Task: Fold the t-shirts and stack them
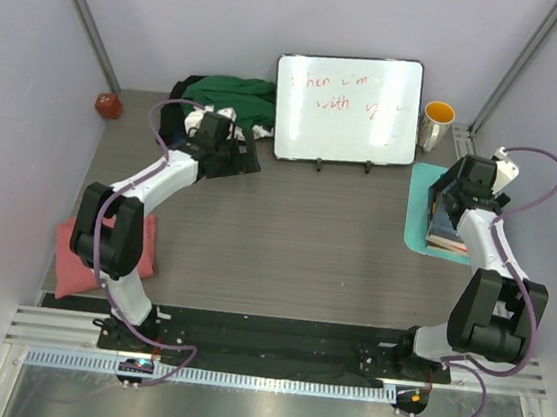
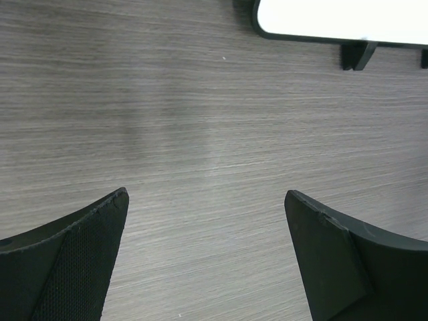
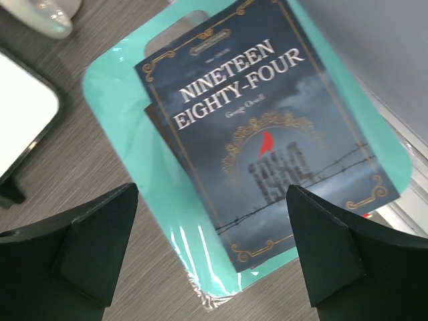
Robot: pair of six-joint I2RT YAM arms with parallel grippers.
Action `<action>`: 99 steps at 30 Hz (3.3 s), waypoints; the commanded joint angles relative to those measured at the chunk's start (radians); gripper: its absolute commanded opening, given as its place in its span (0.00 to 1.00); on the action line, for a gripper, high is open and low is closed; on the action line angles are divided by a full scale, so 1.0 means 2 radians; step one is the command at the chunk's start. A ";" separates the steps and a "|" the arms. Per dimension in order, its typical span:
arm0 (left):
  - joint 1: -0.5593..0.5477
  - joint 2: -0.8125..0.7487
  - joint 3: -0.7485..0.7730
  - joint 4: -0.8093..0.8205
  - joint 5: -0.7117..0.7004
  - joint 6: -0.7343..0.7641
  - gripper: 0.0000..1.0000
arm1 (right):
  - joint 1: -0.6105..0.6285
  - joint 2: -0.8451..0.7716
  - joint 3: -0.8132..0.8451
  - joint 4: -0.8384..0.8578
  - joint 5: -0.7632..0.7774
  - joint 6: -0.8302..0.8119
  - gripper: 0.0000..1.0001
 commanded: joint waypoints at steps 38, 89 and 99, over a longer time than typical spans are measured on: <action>0.013 0.267 0.270 0.067 0.085 0.048 1.00 | 0.017 0.284 0.169 0.207 -0.304 -0.051 1.00; 0.014 0.303 0.212 0.175 0.179 0.000 0.00 | 0.047 0.246 0.112 0.204 -0.320 -0.055 0.95; 0.027 0.272 0.133 0.168 0.156 0.029 0.00 | 0.048 0.190 0.114 0.179 -0.302 -0.059 0.95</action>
